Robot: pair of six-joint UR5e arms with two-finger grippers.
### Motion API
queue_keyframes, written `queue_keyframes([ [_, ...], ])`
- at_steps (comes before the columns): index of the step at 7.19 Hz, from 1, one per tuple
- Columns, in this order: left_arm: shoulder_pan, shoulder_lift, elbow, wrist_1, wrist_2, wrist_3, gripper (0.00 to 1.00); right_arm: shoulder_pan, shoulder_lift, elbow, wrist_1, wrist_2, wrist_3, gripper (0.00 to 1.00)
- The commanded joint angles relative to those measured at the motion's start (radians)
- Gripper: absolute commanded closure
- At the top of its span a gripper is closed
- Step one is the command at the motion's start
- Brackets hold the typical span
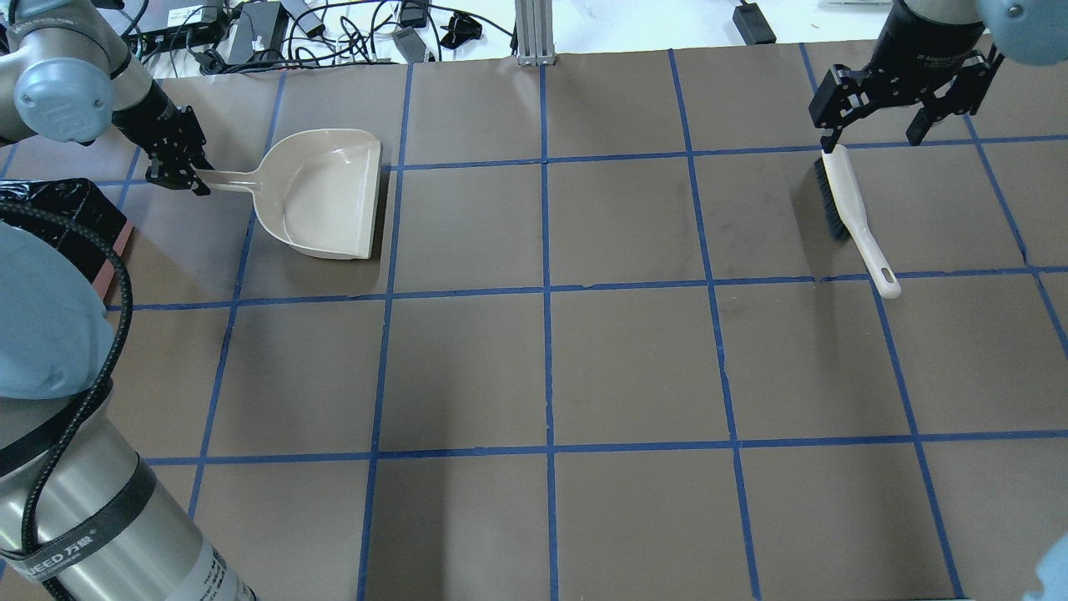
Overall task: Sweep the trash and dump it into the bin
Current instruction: 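Bring the empty dustpan back and set it on the table with the left gripper, then lower the brush and open the right gripper while the left releases the dustpan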
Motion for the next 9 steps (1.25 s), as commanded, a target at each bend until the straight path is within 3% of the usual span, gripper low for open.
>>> queue_keyframes([
  [1,-0.047,0.018,-0.041,0.008,0.017,-0.014,1.0,0.001,0.016,0.011,0.009,0.008,-0.001,0.0],
  [5,-0.066,0.066,-0.142,0.06,0.049,-0.023,1.0,0.098,-0.026,-0.014,0.027,0.002,0.011,0.0],
  [8,-0.064,0.083,-0.151,0.08,0.052,-0.025,1.0,0.136,-0.065,-0.011,0.069,0.013,0.096,0.0],
  [9,-0.064,0.083,-0.153,0.085,0.051,-0.028,0.85,0.139,-0.081,-0.009,0.104,0.022,0.096,0.0],
])
